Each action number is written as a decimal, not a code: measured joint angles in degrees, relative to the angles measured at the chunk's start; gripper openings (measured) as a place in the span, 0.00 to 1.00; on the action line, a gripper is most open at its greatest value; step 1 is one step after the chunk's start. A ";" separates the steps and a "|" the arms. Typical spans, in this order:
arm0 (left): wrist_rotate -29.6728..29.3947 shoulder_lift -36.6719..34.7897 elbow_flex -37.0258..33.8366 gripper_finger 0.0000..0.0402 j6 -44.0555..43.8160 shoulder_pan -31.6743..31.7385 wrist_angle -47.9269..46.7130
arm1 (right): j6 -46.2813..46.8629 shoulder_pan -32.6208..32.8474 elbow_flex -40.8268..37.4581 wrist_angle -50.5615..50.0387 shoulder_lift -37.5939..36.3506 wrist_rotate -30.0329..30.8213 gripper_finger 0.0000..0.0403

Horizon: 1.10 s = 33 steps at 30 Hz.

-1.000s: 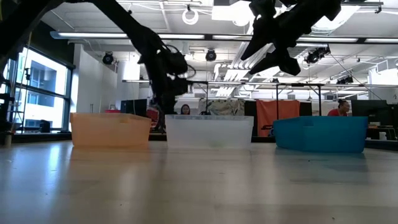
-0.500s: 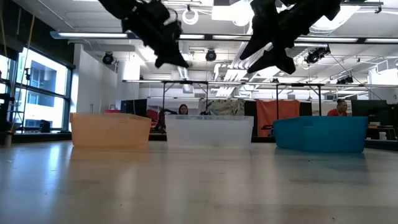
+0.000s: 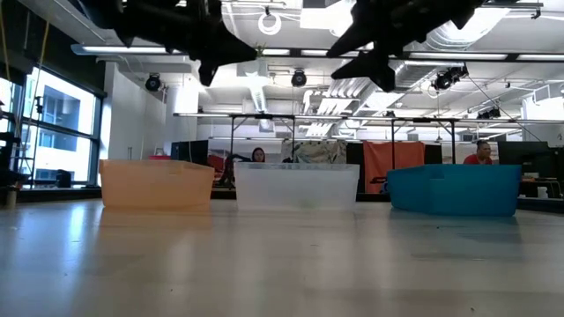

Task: Sort Halloween decoration
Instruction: Put the green spider toy into the transparent bin

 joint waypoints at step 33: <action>-2.36 4.45 5.57 0.00 10.00 -4.01 -9.46 | -10.69 -2.19 0.04 2.28 -4.58 0.59 0.44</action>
